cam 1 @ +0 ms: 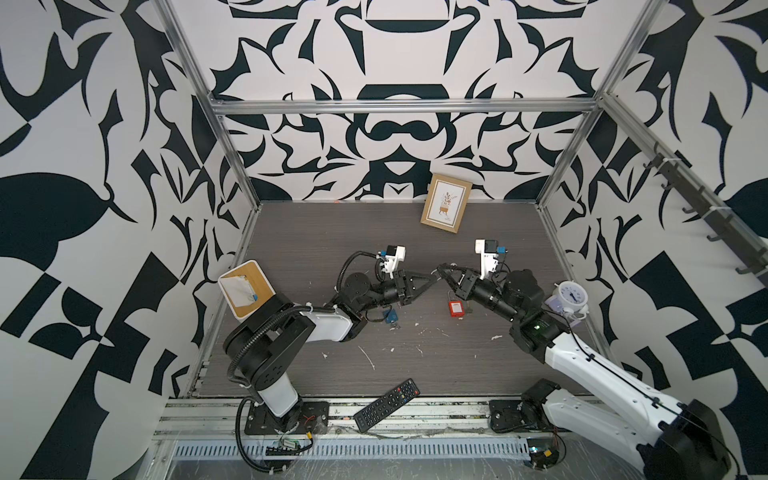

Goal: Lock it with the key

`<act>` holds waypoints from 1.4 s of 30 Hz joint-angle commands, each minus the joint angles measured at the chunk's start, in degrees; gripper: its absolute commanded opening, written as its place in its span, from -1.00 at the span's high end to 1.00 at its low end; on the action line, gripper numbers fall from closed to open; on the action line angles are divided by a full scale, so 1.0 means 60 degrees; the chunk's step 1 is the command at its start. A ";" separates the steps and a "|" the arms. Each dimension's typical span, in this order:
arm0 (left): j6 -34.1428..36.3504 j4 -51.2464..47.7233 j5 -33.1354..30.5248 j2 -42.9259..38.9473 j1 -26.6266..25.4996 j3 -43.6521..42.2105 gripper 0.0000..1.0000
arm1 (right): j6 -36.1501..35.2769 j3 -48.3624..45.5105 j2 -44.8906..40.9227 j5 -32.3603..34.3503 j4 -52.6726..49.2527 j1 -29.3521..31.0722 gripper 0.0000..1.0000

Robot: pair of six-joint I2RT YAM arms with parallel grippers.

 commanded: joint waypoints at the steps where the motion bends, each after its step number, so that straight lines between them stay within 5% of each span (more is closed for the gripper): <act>1: 0.0699 -0.0740 0.0555 -0.0242 -0.0502 0.0923 1.00 | -0.0076 -0.0170 0.0137 -0.2422 0.0001 0.1467 1.00; 16: 0.1824 -0.1919 0.0739 -0.1494 -0.0473 0.1020 1.00 | 0.0914 -0.0877 0.0673 -0.2062 0.1557 0.2147 1.00; 25: 0.1860 -0.1839 0.0921 -0.1309 -0.0509 0.1411 1.00 | 0.1738 -0.0832 0.2740 -0.1516 0.3975 0.3475 1.00; 34: 0.2602 -0.3006 0.0840 -0.2315 -0.0312 0.0845 1.00 | 0.0786 0.0234 0.0850 -0.1214 0.0385 0.2415 1.00; 39: 0.2751 -0.3650 0.0688 -0.2472 -0.0312 0.1003 0.98 | 0.1434 -0.0325 0.0775 -0.0450 0.1634 0.2397 1.00; 42: 0.2522 -0.3256 0.0693 -0.2250 -0.0384 0.1022 0.78 | 0.1595 -0.0397 0.0745 -0.0144 0.2052 0.2396 1.00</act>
